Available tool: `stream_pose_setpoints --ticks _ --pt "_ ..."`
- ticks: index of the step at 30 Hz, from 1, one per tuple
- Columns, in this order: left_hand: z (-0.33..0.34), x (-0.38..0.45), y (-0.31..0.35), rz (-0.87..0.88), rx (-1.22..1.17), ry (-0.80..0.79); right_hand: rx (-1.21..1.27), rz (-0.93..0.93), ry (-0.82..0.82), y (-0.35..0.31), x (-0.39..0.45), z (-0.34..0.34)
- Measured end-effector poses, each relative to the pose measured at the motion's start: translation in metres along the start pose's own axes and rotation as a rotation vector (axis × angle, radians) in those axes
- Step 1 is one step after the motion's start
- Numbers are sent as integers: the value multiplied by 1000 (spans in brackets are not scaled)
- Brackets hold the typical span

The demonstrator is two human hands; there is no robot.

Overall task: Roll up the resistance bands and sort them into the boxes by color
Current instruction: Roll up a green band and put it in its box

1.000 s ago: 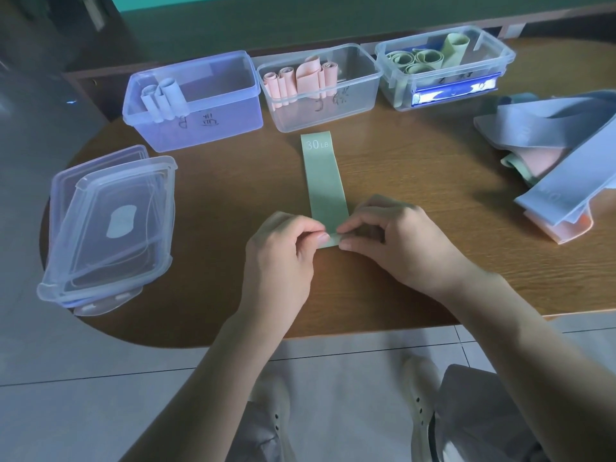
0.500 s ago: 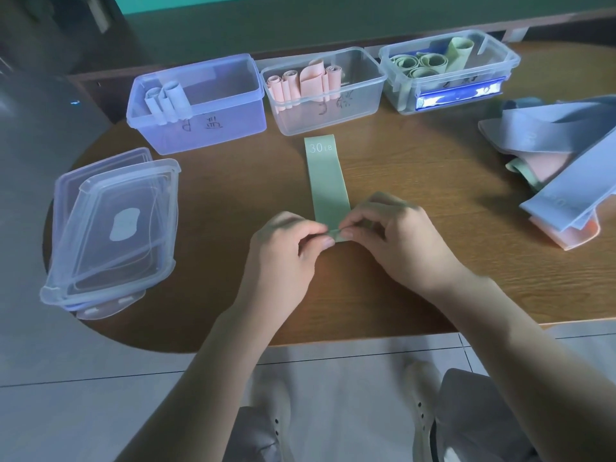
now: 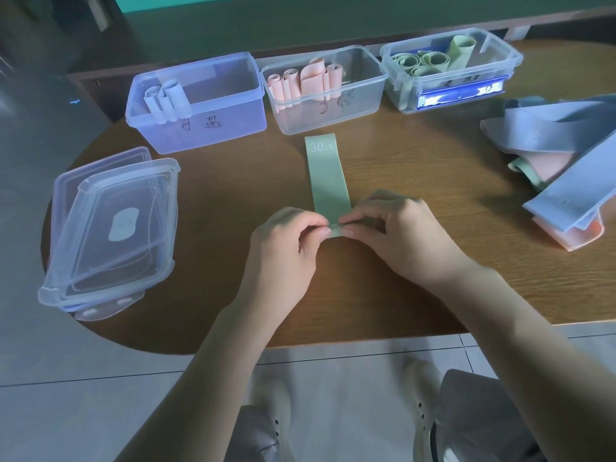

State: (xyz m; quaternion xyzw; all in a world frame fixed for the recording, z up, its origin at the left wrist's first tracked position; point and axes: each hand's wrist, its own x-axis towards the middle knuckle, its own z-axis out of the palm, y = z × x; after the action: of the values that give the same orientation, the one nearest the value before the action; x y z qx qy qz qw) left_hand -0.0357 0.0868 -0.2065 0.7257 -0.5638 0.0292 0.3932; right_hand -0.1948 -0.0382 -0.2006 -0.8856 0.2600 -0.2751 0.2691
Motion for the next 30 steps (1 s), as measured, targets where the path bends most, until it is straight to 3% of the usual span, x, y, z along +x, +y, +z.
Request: stream_pose_setpoints --ticks 6,18,23,30 --pt "-3 4 0 -70 -8 -51 -28 -7 81 0 1 11" --pt "7 12 1 -70 -9 61 -79 65 4 0 6 6" --pt "0 11 2 -93 -40 -58 -115 52 53 4 5 12" --pt "3 10 2 -48 9 -52 -75 1 76 4 2 11"
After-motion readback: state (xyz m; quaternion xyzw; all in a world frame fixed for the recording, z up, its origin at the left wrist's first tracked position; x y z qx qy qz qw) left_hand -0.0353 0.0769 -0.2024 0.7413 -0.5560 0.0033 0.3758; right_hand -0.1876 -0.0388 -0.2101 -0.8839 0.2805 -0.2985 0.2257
